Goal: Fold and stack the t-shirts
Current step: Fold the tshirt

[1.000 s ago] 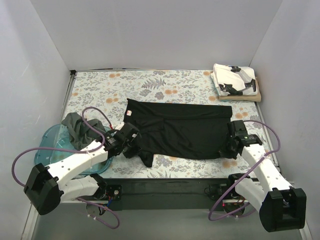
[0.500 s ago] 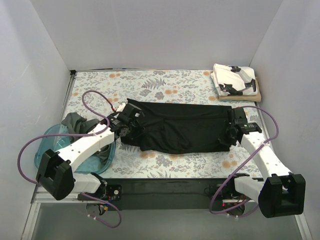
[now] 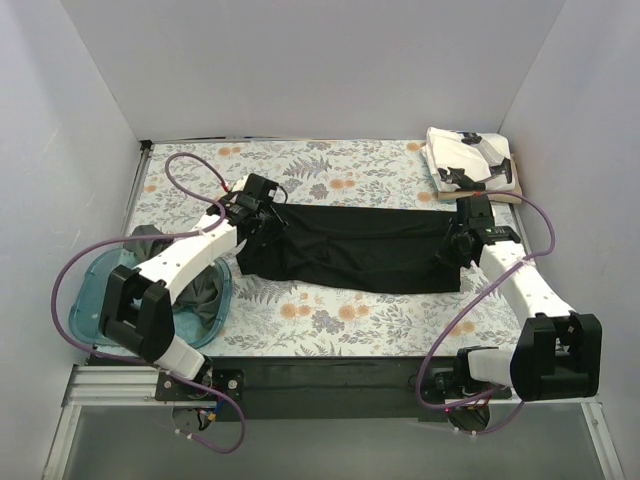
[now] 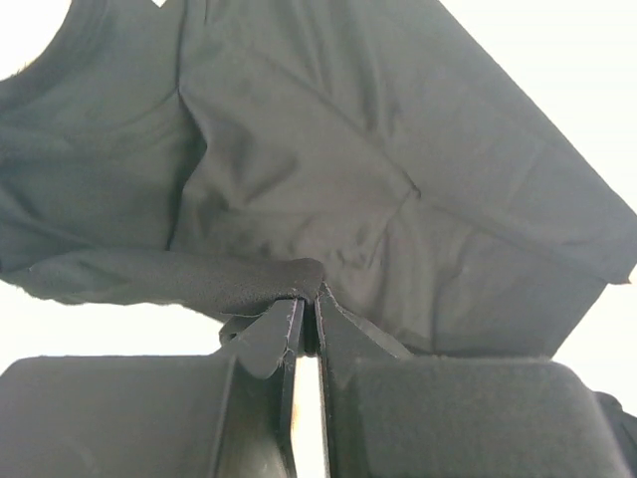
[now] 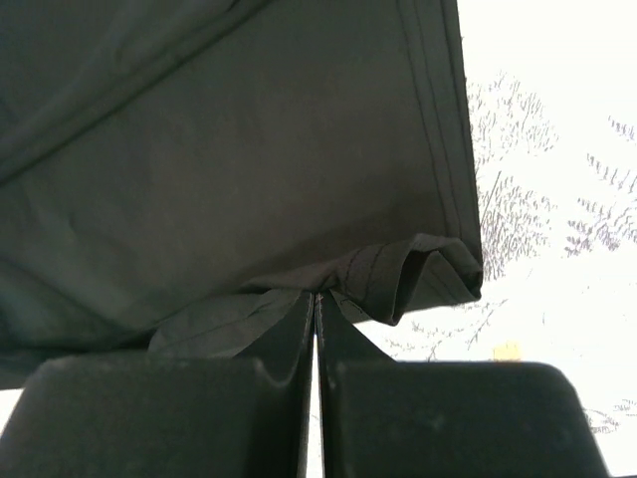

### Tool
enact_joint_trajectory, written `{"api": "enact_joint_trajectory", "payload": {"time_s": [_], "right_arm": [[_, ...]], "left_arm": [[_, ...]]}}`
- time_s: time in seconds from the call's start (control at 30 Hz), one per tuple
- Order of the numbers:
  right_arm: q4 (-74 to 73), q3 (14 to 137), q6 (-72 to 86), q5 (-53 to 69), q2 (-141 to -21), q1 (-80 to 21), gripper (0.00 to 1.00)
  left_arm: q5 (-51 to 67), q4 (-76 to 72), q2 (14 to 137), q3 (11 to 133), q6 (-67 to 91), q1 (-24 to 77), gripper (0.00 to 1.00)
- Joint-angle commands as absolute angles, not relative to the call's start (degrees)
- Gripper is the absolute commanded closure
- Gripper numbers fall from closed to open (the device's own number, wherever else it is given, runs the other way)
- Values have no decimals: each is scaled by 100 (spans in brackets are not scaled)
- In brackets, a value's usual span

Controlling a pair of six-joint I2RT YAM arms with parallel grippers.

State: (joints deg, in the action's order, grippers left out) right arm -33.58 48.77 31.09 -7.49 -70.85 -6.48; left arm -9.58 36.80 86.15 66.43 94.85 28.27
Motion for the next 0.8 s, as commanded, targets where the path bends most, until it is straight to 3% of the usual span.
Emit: {"api": "enact_joint_trajectory", "payload": {"time_s": [0.0,0.4,0.6,0.7,0.77], "right_arm": [[-2997,5194,3041,-835,-7251,-536,99],[-2417,5502,3155,-756,-8331,-273,99],[-2189,5730,3199,-1300,-8841,-264,99],[-1995,5827,3121,-1459,-9070,-264,98],[-1969,5906,3050,-1529,-9228,-255,77]], "left_arm": [[-949,3595,8850,6952,9299,2672,100],[-870,3384,10167,7760,9070,2294,100],[-774,3095,10766,8129,8860,2162,100],[-738,2892,11065,8296,8737,2153,92],[-791,2717,11257,8402,8666,2127,75]]}}
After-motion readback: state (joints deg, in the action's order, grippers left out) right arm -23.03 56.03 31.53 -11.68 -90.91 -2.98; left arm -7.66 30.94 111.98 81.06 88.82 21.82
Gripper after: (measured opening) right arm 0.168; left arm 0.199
